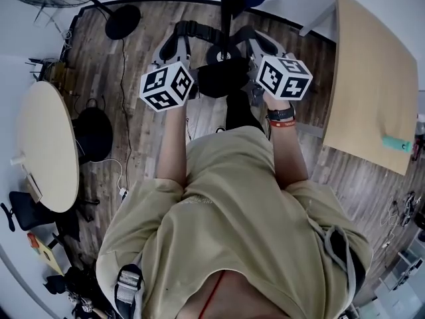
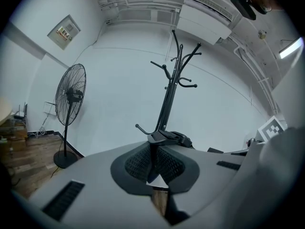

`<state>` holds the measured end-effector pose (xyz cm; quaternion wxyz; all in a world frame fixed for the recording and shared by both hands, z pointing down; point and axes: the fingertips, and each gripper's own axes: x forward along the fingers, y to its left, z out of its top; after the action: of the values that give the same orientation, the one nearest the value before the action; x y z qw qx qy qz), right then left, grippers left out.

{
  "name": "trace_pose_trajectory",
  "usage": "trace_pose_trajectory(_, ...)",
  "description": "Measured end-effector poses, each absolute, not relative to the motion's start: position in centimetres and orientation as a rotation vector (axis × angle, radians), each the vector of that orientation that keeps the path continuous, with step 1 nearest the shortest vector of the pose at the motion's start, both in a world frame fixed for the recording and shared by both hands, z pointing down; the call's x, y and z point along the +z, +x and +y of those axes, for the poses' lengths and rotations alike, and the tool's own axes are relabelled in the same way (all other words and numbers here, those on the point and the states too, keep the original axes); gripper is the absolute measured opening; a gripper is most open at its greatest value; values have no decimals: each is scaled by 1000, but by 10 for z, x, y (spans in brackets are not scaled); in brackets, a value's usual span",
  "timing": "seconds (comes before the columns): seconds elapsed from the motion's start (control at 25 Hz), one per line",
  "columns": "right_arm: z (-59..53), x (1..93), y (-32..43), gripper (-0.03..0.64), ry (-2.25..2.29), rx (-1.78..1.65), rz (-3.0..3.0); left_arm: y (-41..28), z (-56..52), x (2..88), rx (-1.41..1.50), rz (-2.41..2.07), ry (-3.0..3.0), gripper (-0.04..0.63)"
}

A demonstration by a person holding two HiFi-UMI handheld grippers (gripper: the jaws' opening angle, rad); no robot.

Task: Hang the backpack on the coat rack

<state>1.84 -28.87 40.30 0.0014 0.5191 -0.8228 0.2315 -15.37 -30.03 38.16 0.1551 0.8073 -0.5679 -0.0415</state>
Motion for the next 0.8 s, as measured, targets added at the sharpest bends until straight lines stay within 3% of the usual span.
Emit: trace_pose_trajectory(0.8, -394, 399, 52, 18, 1656, 743, -2600, -139, -408, 374, -145, -1651, 2325, 26)
